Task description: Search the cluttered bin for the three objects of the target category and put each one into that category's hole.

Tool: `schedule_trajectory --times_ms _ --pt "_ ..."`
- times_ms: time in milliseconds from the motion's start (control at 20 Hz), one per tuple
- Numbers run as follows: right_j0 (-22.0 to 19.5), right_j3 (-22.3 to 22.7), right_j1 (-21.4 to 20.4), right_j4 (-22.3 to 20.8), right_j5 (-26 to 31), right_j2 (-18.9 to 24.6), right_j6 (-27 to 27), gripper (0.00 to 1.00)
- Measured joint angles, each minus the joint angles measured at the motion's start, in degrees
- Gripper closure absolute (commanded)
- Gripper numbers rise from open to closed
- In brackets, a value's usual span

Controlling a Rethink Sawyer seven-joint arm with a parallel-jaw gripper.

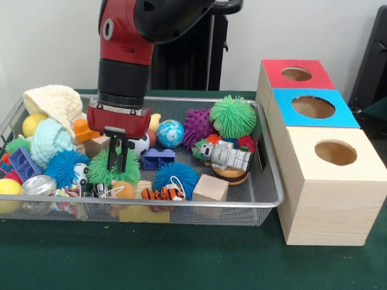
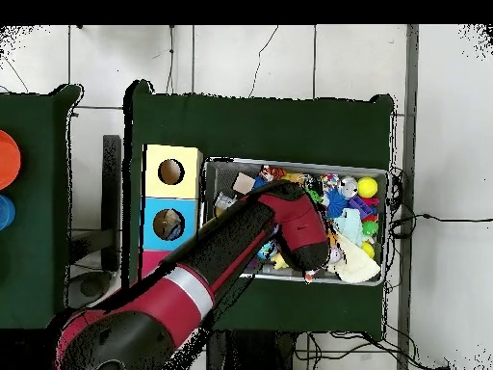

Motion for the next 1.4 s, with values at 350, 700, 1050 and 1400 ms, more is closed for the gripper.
schedule_trajectory --times_ms 350,700,1050,1400 --pt "0.1 -0.1 0.3 -0.7 0.0 0.0 0.0 1.00" --pt "2.4 -0.2 2.0 -5.8 -0.2 -1.2 0.0 1.00" --pt "12.4 1.0 2.7 -15.8 -9.4 -7.6 4.0 1.00" --pt "19.5 0.9 1.6 -15.5 -17.5 -8.9 16.1 1.00"
